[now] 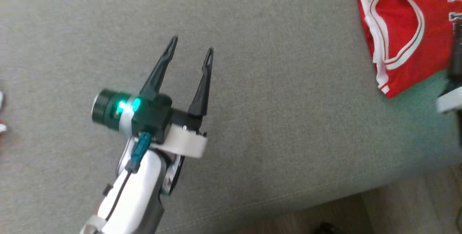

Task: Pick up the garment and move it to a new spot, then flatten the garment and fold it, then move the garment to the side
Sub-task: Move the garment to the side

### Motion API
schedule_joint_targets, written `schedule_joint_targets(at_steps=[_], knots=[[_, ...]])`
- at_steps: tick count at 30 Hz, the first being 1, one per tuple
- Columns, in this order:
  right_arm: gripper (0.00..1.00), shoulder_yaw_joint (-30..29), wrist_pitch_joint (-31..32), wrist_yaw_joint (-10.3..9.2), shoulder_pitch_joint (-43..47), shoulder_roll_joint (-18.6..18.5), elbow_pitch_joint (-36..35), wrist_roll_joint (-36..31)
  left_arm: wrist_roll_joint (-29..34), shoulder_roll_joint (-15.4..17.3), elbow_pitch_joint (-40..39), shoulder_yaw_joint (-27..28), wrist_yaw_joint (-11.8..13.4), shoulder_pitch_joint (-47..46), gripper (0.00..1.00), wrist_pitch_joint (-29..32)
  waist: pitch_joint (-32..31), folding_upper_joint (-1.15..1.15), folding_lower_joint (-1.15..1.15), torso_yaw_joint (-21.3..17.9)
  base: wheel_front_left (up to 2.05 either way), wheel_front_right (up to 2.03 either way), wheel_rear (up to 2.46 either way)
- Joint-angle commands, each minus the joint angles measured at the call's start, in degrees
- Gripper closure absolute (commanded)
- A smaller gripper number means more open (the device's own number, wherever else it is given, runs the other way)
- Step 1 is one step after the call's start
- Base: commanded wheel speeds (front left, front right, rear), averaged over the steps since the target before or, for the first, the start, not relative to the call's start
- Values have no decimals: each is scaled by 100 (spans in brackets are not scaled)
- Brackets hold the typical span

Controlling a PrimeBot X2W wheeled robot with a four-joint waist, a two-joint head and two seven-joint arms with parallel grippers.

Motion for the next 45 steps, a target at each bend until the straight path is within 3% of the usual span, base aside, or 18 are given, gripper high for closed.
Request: schedule_joint_targets(at_steps=[1,10,19,30,45], knots=[[0,146,-52,37,254,-10,-362,-63,-42,34,-173,174,63,86,0,-27,-380,0,0,169,0,0,0],[0,564,260,37,1384,837,-1580,-137,-225,155,-169,476,317,807,0,-28,-1017,0,0,616,0,0,0],[0,540,518,37,2014,1305,-2328,-222,-381,285,-137,876,552,1353,0,-28,-1348,0,0,997,0,0,0],[0,498,844,37,2626,1593,-2920,-378,-516,389,-97,1313,696,1763,0,-28,-1641,0,0,1203,0,0,0],[0,295,1093,37,3134,1739,-3222,-484,-559,428,-4,1436,584,2153,0,-28,-1955,0,0,1165,0,0,0]])
